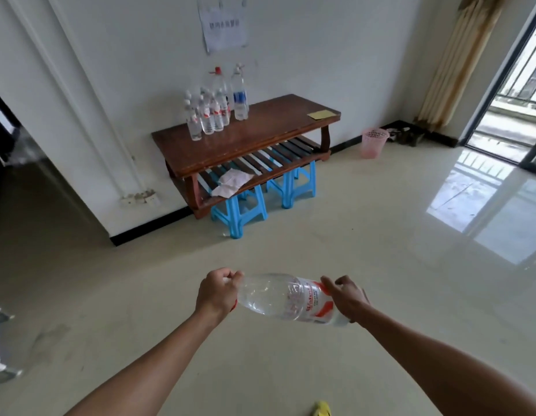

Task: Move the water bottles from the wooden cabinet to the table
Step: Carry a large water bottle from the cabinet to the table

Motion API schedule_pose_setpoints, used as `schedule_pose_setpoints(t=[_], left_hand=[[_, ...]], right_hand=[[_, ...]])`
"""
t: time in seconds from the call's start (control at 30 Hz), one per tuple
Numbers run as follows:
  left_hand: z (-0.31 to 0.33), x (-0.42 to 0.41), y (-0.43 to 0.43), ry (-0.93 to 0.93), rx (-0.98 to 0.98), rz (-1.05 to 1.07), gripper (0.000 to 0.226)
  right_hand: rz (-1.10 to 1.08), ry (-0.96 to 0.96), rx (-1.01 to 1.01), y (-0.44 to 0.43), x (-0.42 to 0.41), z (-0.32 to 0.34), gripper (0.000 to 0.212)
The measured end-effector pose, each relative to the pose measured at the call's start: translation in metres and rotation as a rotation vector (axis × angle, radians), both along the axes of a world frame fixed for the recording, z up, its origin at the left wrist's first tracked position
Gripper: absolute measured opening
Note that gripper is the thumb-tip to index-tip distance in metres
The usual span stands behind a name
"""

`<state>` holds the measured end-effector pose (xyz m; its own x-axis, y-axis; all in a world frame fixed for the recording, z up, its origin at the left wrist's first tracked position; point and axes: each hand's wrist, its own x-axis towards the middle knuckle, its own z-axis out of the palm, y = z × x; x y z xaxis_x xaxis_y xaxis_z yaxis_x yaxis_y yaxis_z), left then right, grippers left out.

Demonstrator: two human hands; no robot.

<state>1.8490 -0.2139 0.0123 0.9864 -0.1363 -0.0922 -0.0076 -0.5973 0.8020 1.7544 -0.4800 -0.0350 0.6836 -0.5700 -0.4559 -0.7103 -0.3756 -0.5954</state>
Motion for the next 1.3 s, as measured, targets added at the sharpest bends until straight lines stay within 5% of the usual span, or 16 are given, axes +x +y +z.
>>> schedule_pose_setpoints(t=[0.47,0.8,1.3], left_hand=[[0.005,0.319,-0.16,0.016,0.022,0.051,0.04],[0.01,0.537,-0.217,-0.02,-0.062,0.147,0.054],[0.047,0.882,-0.291,-0.115,-0.038,0.057,0.044]], right_hand=[[0.071,0.01,0.02,-0.158,0.348,0.004,0.062],[0.129,-0.036,0.01,-0.221,0.582,0.032,0.046],[0.085,-0.058,-0.074,-0.295,0.921,0.053,0.045]])
